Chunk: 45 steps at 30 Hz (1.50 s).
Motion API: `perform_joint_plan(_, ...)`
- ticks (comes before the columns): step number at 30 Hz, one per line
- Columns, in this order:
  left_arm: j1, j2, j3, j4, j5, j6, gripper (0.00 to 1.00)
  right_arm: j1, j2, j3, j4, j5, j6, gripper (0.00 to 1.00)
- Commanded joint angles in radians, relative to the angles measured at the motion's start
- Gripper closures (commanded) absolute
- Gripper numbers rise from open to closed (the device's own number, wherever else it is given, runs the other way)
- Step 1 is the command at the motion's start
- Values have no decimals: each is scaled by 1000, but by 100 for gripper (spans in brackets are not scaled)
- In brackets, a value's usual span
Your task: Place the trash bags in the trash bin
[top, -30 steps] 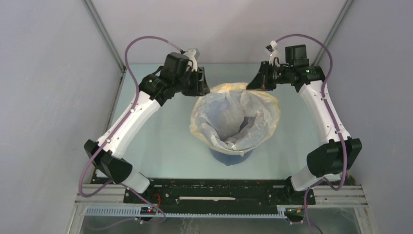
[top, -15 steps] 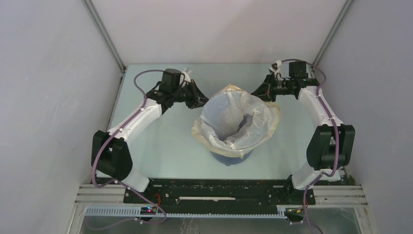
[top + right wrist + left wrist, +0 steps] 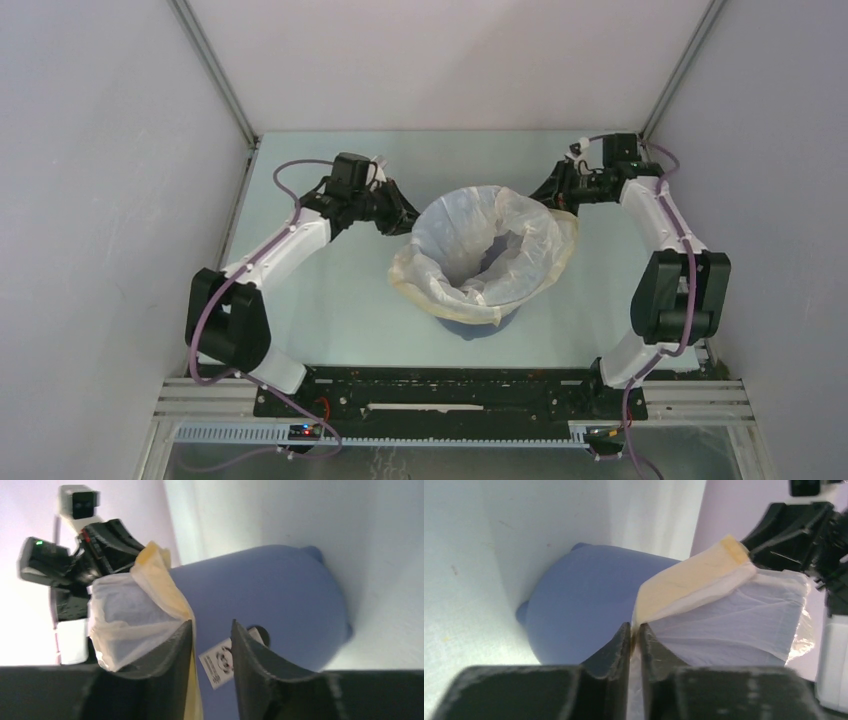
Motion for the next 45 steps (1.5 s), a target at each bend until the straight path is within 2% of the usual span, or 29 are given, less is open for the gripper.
perform_joint_plan(1,4,-66,137,-187,-92,147,73,-18,-101,121,-218,191,-166,54)
perform_joint_plan(5,5,-138,237,-311,-188,210,45,-20,-193,176,-293,322,-153,45)
perform_joint_plan(7,14,-179,237,-331,-214,220,32,-22,-248,217,-335,397,-152,40)
perform_joint_plan(12,57,-294,145,-341,-232,201,17,-37,-391,256,-419,563,-152,34)
perform_joint_plan(15,66,-384,28,-313,-193,133,14,-64,-493,191,-418,530,-105,33)
perform_joint_plan(21,68,-560,-310,-24,-68,-136,12,-123,-732,-40,-315,401,10,31)
perform_joint_plan(23,67,-590,-392,41,-53,-194,12,-131,-765,-102,-304,402,7,27)
perform_joint_plan(26,68,-600,-489,155,-8,-274,13,-137,-779,-180,-264,326,22,27)
perform_joint_plan(30,68,-594,-549,162,2,-269,23,-140,-805,-257,-193,284,69,30)
perform_joint_plan(34,67,-569,-570,204,27,-283,34,-140,-807,-300,-202,327,52,36)
perform_joint_plan(37,68,-553,-546,216,48,-276,26,-140,-805,-301,-229,367,16,32)
perform_joint_plan(39,68,-544,-537,232,65,-276,24,-140,-806,-323,-198,339,29,32)
perform_joint_plan(40,67,-531,-538,245,76,-277,26,-140,-802,-349,-168,320,45,33)
perform_joint_plan(45,61,-468,-544,277,105,-277,56,-128,-791,-414,-83,279,81,53)
